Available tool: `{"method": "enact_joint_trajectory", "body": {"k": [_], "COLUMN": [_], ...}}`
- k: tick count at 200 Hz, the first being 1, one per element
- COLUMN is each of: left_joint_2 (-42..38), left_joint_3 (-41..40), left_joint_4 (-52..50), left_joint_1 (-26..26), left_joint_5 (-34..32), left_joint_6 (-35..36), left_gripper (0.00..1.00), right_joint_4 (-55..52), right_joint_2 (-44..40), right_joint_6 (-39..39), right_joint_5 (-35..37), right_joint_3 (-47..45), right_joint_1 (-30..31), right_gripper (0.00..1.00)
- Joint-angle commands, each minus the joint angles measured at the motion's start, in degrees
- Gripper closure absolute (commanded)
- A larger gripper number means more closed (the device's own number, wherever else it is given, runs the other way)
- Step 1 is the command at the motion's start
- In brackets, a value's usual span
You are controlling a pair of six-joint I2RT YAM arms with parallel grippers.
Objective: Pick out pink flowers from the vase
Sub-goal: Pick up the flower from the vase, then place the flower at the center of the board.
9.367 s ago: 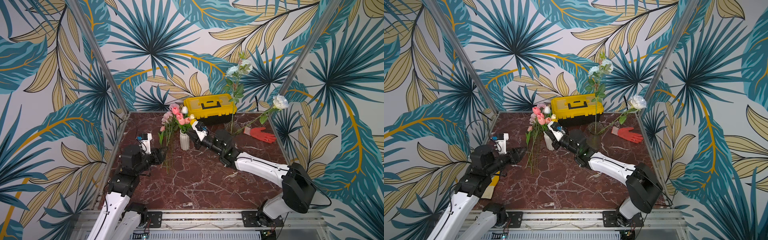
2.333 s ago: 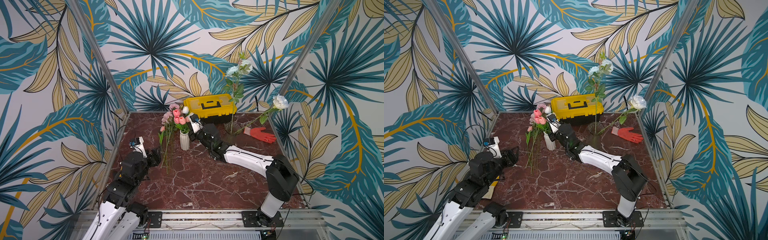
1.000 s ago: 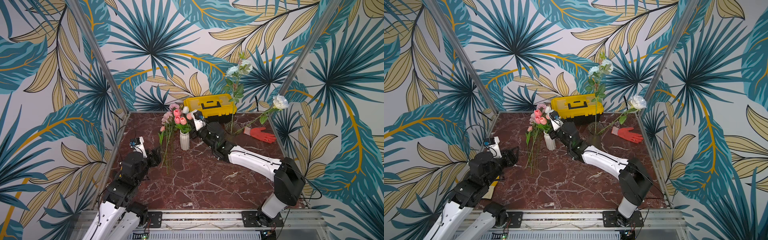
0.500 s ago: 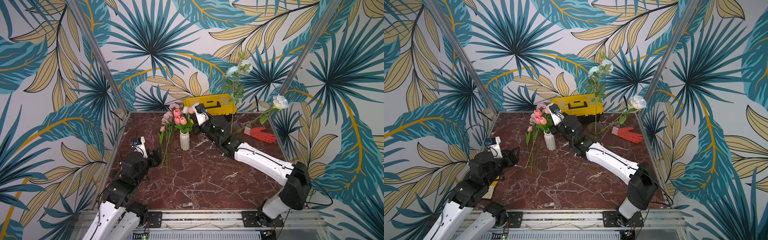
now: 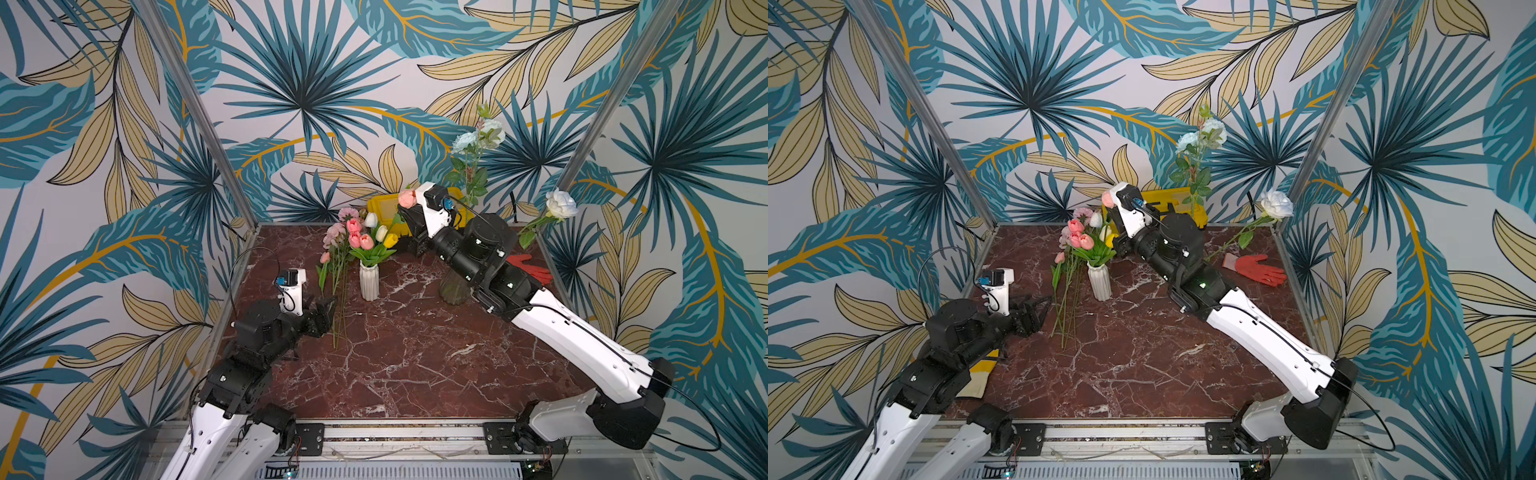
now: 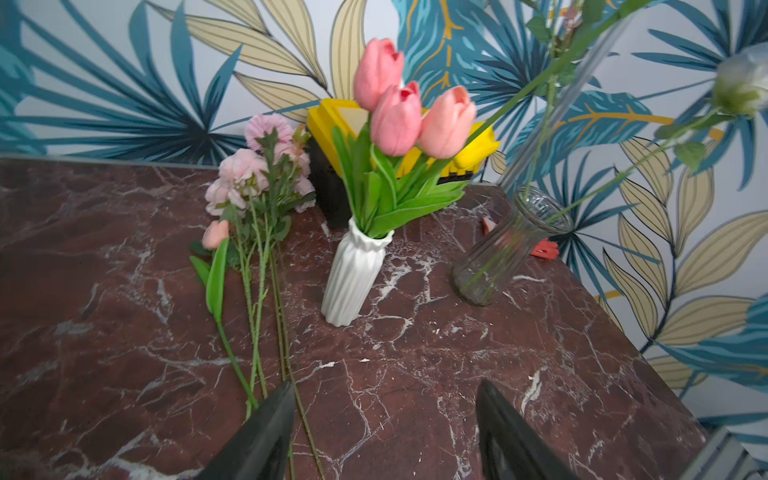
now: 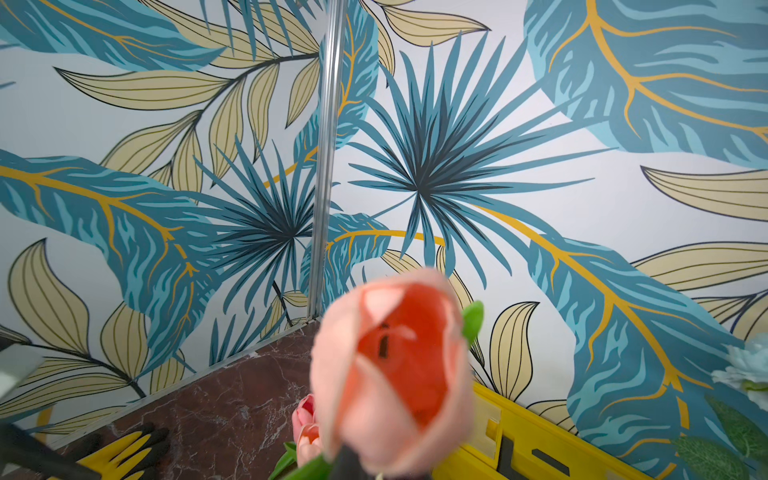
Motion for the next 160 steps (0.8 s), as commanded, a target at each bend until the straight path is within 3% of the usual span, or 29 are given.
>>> {"method": "enact_joint_trajectory", "body": {"k": [1,61,104,144,160], "left_joint_2": [1.72,11.59,18.98,21.64,22.16], "left_joint_3": [3.43,4.30,5.11,3.70,3.25], "left_joint_4": [3.40,13.88,17.88,24.27,25.09], "left_joint_1": [-0.13,-2.24,-13.82,-14.51,-14.53], "left_joint_5": [9.35,21.13,15.40,11.20,13.02], "left_joint_6": [6.82,13.32,32.23,34.17,35.02], "left_gripper": [0.30,0.29,0.28,0.27,0.29], "right_joint_4": [-2.48,-2.14,1.44,8.15,11.70], "right_joint_2": [-4.15,-12.36,-16.09,-18.92,-19.73], "right_joint_6": [0.78,-1.96,2.42,7.22,8.51], "right_joint_5": [-4.37,-6.72,-11.53,-16.97,-18.75], "right_joint_3": [-2.20,-10.37,-19.12,-27.66,-31.03], "right_joint_1": [-0.15,-0.21,-0.24,-0.24,-0.24], "right_gripper": [1.00,1.00,1.00,1.00,1.00]}}
